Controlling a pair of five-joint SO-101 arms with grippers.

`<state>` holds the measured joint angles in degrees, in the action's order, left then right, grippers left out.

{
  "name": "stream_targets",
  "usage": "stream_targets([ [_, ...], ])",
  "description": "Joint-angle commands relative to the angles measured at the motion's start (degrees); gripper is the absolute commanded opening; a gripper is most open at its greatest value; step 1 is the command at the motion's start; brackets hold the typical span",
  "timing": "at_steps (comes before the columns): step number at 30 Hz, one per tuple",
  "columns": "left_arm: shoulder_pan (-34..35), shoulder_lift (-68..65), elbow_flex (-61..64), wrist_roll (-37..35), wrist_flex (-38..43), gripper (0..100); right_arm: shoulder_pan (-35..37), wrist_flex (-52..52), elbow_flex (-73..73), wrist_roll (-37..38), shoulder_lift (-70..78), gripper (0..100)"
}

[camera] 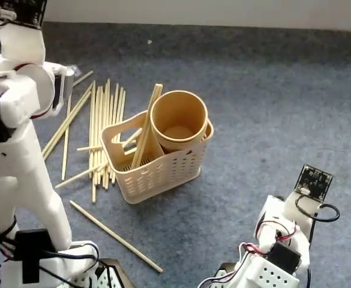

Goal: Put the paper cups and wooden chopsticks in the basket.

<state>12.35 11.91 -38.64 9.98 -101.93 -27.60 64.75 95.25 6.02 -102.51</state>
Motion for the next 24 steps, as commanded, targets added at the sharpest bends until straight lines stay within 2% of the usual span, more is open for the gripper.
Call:
stream_targets([
  [1,-6.29,1.54,7.43,0.35,-0.79,20,0.04,4.7,8.75,0.35,-0.22,5.6],
  [9,-20.26,8.66,21.23,-2.2,-0.88,20,0.04,4.7,8.75,0.35,-0.22,5.6],
  [17,-20.35,12.0,38.02,-2.29,-0.62,20,0.04,4.7,8.75,0.35,-0.22,5.6],
  [24,-14.73,12.18,39.96,-1.93,1.58,20,0.04,4.7,8.75,0.35,-0.22,5.6],
])
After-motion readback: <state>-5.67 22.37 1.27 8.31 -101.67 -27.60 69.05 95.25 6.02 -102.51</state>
